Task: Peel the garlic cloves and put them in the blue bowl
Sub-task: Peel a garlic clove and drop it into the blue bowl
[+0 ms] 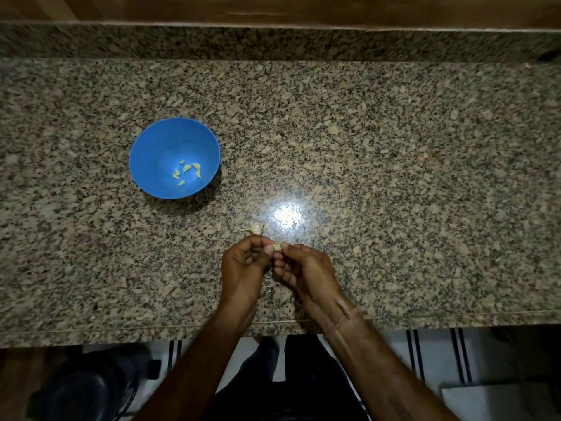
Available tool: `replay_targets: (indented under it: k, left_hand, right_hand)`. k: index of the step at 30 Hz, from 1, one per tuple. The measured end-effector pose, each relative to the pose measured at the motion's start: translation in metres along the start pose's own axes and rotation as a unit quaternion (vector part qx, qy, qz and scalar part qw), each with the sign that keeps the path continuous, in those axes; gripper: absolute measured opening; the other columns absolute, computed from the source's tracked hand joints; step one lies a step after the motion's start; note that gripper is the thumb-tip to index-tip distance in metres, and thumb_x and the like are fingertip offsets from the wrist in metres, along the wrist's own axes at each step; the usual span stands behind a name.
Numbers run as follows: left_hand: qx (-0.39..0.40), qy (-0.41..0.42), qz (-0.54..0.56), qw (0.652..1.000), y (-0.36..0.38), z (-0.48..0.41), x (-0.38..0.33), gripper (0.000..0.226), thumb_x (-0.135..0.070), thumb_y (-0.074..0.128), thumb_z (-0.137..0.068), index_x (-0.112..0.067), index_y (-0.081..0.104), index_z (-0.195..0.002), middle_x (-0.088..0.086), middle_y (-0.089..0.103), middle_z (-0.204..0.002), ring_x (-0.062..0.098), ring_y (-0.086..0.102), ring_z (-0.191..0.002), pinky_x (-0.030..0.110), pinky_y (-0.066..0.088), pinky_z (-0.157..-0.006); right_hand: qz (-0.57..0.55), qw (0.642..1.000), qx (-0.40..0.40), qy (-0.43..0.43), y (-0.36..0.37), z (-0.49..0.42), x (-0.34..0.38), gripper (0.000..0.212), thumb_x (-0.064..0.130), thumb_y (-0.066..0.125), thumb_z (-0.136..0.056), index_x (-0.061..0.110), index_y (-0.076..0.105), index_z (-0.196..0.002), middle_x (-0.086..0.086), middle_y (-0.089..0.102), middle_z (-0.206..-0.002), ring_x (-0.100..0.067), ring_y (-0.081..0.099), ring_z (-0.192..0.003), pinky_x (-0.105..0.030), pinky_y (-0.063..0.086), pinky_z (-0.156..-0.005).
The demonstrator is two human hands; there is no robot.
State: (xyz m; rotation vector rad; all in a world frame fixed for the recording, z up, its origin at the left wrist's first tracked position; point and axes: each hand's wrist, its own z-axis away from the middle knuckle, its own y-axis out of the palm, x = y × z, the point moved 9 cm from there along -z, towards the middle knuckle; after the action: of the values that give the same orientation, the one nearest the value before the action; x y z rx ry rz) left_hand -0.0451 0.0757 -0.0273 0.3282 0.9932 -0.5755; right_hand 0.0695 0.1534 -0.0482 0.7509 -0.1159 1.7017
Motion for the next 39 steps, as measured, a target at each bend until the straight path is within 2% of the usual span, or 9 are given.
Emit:
replay_targets:
  k: [5,8,11,14,16,19,24,28,39]
  left_hand:
    - [-0.003,-0.022,0.019,1.000,-0.002,-0.003,0.008,0.010,0.000,0.062,-0.099,-0.006,0.070,-0.100,0.012,0.072,-0.090,0.019,0.068,-0.083,0.033,0.058,-0.077]
    - [-0.017,-0.001,-0.009,1.000,-0.006,-0.004,0.004,0.009,-0.002,0.063,-0.099,-0.008,0.070,-0.095,0.008,0.070,-0.084,0.019,0.062,-0.078,0.035,0.053,-0.072]
    - [-0.028,0.036,-0.060,0.997,-0.007,-0.004,-0.004,0.016,0.000,0.065,-0.096,-0.013,0.071,-0.089,-0.003,0.068,-0.076,0.011,0.060,-0.072,0.029,0.052,-0.069]
    - [-0.029,0.082,-0.115,0.990,-0.004,-0.001,-0.015,0.019,0.001,0.068,-0.093,-0.016,0.071,-0.086,-0.008,0.070,-0.075,0.005,0.061,-0.070,0.021,0.051,-0.067]
    - [-0.028,0.108,-0.143,0.983,-0.002,0.002,-0.023,0.016,0.002,0.069,-0.092,-0.013,0.073,-0.088,-0.005,0.073,-0.079,0.002,0.065,-0.072,0.016,0.052,-0.067]
    - [-0.015,0.105,-0.137,0.985,-0.002,0.005,-0.023,0.013,-0.001,0.071,-0.093,-0.014,0.076,-0.092,-0.002,0.076,-0.082,0.005,0.071,-0.077,0.018,0.056,-0.069]
    - [-0.012,0.080,-0.162,0.984,-0.007,0.005,-0.014,0.008,-0.015,0.075,-0.093,-0.019,0.080,-0.099,-0.006,0.079,-0.085,0.013,0.074,-0.082,0.030,0.060,-0.074]
    - [-0.005,0.074,-0.150,0.986,-0.009,0.008,-0.016,0.010,-0.019,0.074,-0.094,-0.020,0.081,-0.102,-0.008,0.079,-0.090,0.011,0.075,-0.088,0.031,0.060,-0.079]
    - [-0.012,0.098,-0.176,0.979,-0.007,0.015,-0.028,0.007,-0.014,0.075,-0.093,-0.017,0.081,-0.096,-0.007,0.077,-0.078,0.005,0.072,-0.073,0.019,0.056,-0.068]
  right_hand:
    - [0.104,0.988,-0.026,-0.109,-0.011,0.000,0.017,0.017,0.010,0.071,-0.097,0.001,0.075,-0.084,-0.017,0.073,-0.080,-0.019,0.067,-0.070,-0.029,0.058,-0.069]
    - [0.369,0.883,-0.068,-0.283,-0.011,0.005,0.042,0.009,0.008,0.074,-0.094,0.012,0.082,-0.099,0.003,0.080,-0.094,-0.006,0.073,-0.089,-0.025,0.060,-0.086]
    - [0.435,0.830,-0.077,-0.340,-0.007,0.010,0.048,0.030,0.001,0.068,-0.094,0.015,0.078,-0.119,0.007,0.076,-0.114,-0.006,0.070,-0.109,-0.025,0.056,-0.099]
    - [0.348,0.884,-0.032,-0.310,-0.002,0.013,0.047,0.018,0.011,0.077,-0.094,0.015,0.080,-0.111,0.006,0.079,-0.105,-0.006,0.073,-0.100,-0.021,0.058,-0.089]
    - [0.297,0.914,-0.001,-0.277,0.001,0.012,0.044,0.009,0.013,0.080,-0.092,0.014,0.080,-0.101,0.004,0.080,-0.095,-0.012,0.076,-0.094,-0.028,0.061,-0.084]
    - [0.281,0.919,-0.010,-0.277,-0.001,0.011,0.044,0.003,0.012,0.079,-0.092,0.014,0.080,-0.093,0.003,0.080,-0.090,-0.017,0.076,-0.088,-0.035,0.063,-0.082]
    - [0.256,0.921,-0.013,-0.292,0.000,0.016,0.048,0.006,0.009,0.077,-0.093,0.013,0.081,-0.094,0.004,0.081,-0.092,-0.015,0.077,-0.090,-0.029,0.061,-0.082]
    - [0.267,0.915,0.001,-0.304,0.003,0.019,0.049,0.009,0.008,0.076,-0.094,0.014,0.082,-0.096,0.004,0.081,-0.092,-0.016,0.077,-0.092,-0.039,0.063,-0.087]
    - [0.260,0.919,0.004,-0.295,-0.001,0.016,0.044,0.006,0.008,0.077,-0.093,0.011,0.081,-0.096,0.003,0.081,-0.091,-0.017,0.077,-0.091,-0.043,0.063,-0.089]
